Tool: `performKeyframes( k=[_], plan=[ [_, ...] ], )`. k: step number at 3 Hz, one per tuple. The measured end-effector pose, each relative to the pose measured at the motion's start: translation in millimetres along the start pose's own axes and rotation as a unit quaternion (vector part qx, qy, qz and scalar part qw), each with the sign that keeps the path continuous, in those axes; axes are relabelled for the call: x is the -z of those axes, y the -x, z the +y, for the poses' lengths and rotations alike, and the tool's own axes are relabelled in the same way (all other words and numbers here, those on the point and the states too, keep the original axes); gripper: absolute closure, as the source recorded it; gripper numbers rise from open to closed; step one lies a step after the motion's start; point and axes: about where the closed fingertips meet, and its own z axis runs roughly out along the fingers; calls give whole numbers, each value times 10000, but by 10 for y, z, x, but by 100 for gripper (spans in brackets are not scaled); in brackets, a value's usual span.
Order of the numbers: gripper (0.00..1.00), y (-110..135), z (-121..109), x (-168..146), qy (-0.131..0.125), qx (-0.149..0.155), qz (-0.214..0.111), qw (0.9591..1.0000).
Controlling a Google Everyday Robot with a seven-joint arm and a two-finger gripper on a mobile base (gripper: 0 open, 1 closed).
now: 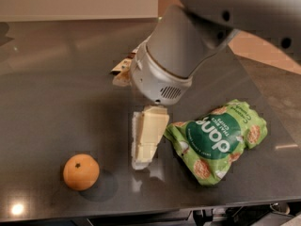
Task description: Move orange near brown chip bag
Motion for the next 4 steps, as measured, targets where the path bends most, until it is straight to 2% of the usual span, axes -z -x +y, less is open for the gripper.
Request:
performKeyframes(
  k=[2,4],
  plan=[
    [0,407,191,-646,294,656,64,9974],
    [0,543,337,-1100,581,1042,270,9925]
  ],
)
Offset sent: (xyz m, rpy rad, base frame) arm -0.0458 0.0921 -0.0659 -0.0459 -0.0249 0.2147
